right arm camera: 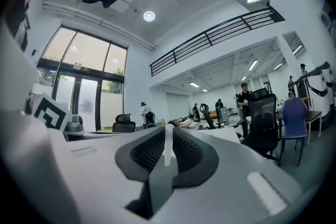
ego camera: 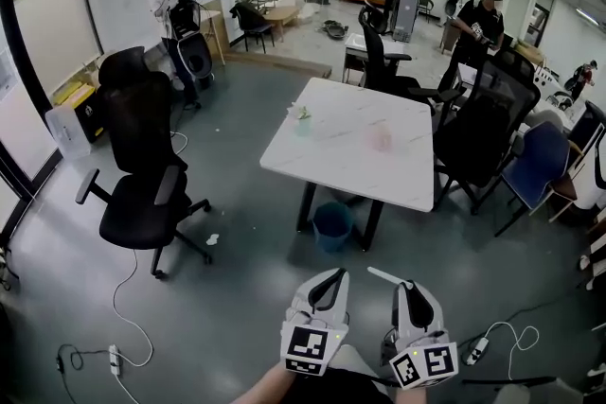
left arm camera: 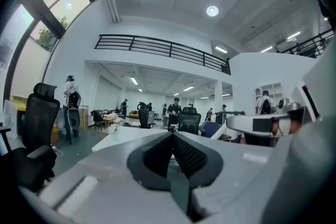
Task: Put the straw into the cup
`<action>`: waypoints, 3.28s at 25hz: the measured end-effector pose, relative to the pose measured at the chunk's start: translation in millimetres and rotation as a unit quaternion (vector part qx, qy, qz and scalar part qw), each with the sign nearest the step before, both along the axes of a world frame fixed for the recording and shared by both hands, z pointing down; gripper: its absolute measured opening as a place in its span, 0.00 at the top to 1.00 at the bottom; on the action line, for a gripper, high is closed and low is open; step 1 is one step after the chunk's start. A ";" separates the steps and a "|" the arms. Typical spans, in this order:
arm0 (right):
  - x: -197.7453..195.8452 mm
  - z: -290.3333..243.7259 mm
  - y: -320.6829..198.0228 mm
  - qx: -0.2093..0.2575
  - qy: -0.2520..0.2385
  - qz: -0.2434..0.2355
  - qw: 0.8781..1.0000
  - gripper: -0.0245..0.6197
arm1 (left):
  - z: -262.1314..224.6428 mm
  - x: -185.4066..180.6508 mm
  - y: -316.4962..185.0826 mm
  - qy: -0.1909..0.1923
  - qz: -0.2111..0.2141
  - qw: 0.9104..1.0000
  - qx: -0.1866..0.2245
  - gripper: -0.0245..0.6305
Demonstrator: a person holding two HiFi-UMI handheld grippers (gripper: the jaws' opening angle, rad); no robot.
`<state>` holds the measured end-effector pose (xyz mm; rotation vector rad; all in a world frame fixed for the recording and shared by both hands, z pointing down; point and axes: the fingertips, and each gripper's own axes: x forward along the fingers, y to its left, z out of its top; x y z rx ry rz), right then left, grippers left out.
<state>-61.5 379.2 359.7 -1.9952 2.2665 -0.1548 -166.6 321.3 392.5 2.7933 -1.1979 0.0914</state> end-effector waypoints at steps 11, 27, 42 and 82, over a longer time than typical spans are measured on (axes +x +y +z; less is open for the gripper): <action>24.1 -4.1 -56.4 0.005 -0.001 -0.002 1.000 0.89 | 7.7 25.6 -53.9 0.000 -0.004 1.000 -0.007 0.96; 162.1 15.8 -214.9 0.005 -0.024 0.030 0.999 0.89 | 29.9 144.4 -223.8 -0.015 0.003 1.000 -0.008 0.96; 276.6 42.7 -450.1 -0.050 -0.071 -0.047 0.995 0.89 | 43.9 225.5 -442.6 -0.079 -0.098 0.991 -0.043 0.96; 253.8 161.9 -620.8 -0.215 0.045 -0.094 0.971 0.89 | 136.5 259.9 -565.9 -0.076 -0.050 0.985 -0.148 0.96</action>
